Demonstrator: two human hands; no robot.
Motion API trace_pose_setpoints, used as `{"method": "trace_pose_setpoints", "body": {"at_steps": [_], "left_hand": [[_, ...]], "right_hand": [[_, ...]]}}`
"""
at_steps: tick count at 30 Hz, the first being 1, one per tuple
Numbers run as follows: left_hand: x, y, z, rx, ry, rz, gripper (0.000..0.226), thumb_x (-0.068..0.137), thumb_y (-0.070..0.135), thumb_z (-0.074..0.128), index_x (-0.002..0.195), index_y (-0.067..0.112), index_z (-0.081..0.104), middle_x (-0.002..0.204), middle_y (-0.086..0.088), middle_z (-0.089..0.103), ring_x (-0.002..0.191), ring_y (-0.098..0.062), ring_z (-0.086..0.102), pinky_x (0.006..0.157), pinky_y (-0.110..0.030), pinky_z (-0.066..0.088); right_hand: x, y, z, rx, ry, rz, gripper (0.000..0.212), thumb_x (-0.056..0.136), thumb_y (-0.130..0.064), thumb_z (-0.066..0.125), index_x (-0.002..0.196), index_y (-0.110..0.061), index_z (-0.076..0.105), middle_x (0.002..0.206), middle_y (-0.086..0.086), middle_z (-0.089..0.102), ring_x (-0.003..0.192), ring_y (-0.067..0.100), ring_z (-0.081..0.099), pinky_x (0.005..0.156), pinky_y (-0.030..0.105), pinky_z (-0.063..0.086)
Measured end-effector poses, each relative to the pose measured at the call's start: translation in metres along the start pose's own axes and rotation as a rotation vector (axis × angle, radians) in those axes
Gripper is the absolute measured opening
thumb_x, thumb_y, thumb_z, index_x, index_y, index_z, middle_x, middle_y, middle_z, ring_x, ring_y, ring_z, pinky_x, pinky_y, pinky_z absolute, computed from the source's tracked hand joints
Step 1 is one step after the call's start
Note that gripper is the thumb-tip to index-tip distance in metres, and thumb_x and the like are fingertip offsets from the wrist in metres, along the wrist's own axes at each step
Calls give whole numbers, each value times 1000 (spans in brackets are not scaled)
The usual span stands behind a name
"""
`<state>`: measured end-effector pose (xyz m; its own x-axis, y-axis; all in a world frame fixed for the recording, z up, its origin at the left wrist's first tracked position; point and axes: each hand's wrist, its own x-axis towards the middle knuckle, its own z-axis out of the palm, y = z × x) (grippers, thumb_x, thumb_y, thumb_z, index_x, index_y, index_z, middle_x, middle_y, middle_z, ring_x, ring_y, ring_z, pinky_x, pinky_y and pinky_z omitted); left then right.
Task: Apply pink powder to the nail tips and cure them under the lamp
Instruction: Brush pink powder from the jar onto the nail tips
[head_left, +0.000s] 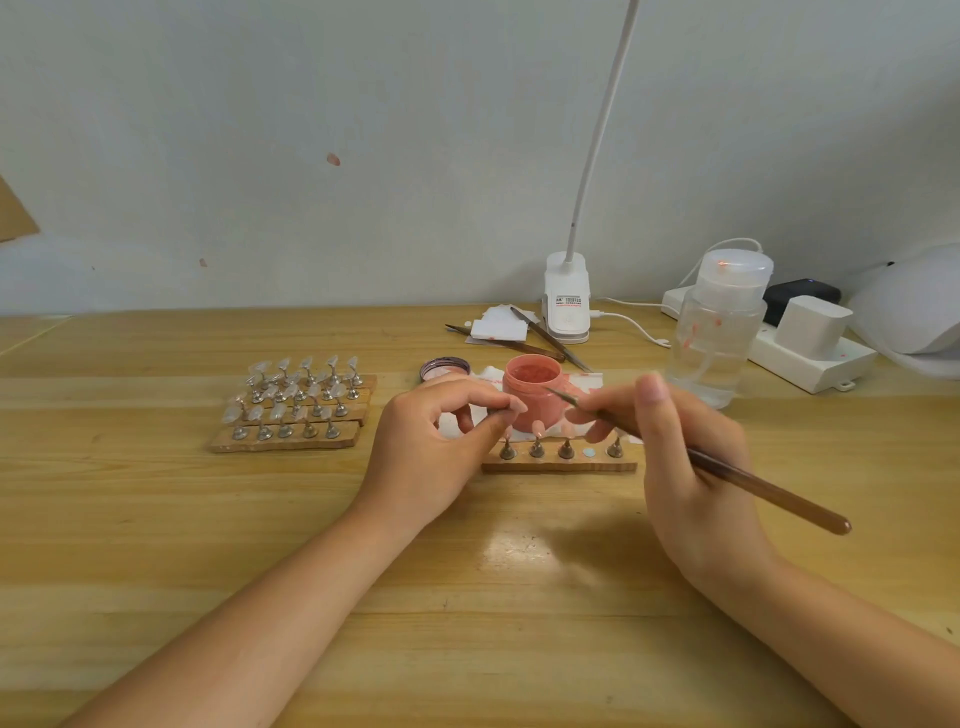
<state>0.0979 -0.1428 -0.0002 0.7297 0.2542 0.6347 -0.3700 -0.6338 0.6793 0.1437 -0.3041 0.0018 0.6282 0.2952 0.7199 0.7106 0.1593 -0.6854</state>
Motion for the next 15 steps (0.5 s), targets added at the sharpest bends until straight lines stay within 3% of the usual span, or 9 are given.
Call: {"method": "trace_pose_setpoints", "body": {"at_steps": [4,7,10,12,15], "left_hand": [[-1,2,-1,-9,-23,-35,15,73,10,72,82,22,70,83,6,62,64,2,46,64,-6,35],[-1,5,0,-42,-35,-13,20,73,9,71,86,23,69,79,11,62,69,2,51,63,-10,39],[-2,8,0,-69,-59,5,17,71,22,67,88,24,69,78,14,64,76,0,57,68,-11,42],[-2,8,0,-69,-76,23,20,70,24,66,89,20,70,78,13,64,77,2,57,71,-8,40],[-2,8,0,-64,-86,39,19,69,23,67,87,18,71,77,10,64,77,3,57,73,-6,40]], "right_hand": [[3,-1,0,30,49,24,29,95,-36,32,89,-24,59,79,-8,71,59,8,64,58,15,49],[4,0,0,-44,7,-8,23,93,-29,37,87,-28,59,80,-17,69,71,0,65,65,10,46],[5,2,1,-226,-60,-11,6,84,-35,63,85,-30,60,87,-12,70,87,6,65,73,29,51],[4,5,3,-314,-81,-8,24,73,-30,77,88,-30,57,95,-8,69,95,12,64,78,36,51],[4,8,7,-362,-147,-29,38,67,-20,82,90,-33,54,97,-10,67,99,11,61,85,27,48]]}}
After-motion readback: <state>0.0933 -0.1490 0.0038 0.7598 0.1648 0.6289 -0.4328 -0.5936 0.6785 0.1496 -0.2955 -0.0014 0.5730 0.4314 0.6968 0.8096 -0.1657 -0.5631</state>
